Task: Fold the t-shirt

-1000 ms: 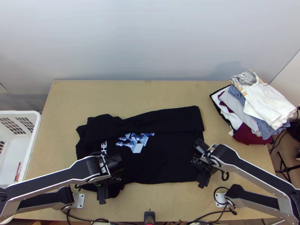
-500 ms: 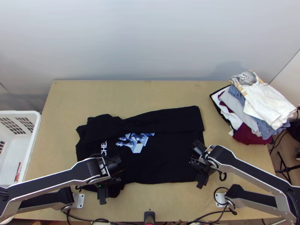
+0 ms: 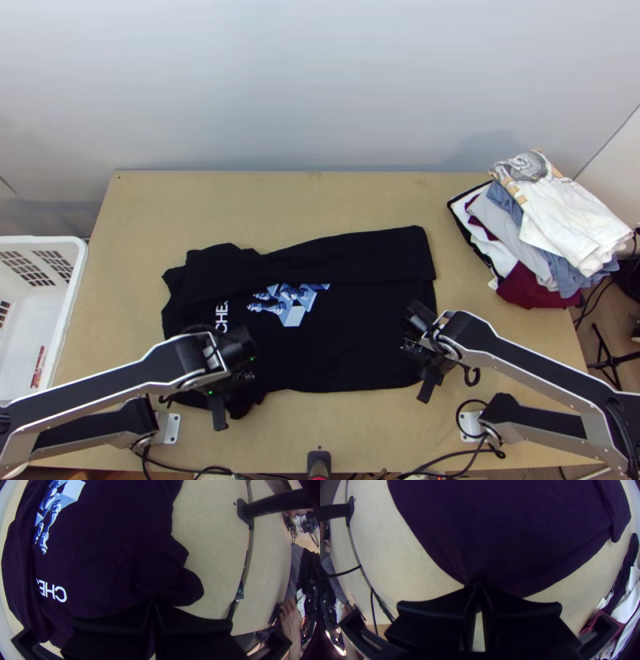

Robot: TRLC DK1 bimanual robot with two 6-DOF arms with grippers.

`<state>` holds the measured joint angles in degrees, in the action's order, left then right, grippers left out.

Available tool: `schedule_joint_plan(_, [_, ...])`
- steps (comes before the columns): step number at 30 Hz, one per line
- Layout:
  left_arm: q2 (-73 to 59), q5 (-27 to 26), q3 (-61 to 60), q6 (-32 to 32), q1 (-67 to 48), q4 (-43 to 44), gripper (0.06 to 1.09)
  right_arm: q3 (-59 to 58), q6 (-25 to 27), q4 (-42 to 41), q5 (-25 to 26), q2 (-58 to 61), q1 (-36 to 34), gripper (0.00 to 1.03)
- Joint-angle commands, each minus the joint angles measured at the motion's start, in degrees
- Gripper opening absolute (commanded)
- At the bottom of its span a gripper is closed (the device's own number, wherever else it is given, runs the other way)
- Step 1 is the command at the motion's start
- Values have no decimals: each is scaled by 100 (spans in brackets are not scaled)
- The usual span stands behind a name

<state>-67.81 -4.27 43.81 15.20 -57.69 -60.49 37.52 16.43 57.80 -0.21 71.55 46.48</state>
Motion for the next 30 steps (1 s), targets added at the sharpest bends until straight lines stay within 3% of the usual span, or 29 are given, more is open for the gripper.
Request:
schedule_joint_plan(1, [119, -91, 110, 176, 417, -139, 10, 45, 54, 30, 3, -106, -113, 3])
schedule_joint_plan(6, [110, -583, 743, 220, 1005, -745, 10, 300, 238, 487, -50, -299, -403, 3])
schedule_joint_plan(11, [101, -838, 1086, 677, 2034, -1026, 10, 669, 564, 680, -111, -783, -877, 3])
schedule_joint_plan(20, [-426, -926, 2316, 2127, 4187, -1589, 10, 1170, 1082, 988, -471, -844, -1897, 3])
schedule_joint_plan(30, [-1876, -847, 3643, 2611, 4117, -1334, 10, 1961, 1126, 750, -515, 166, -2134, 3])
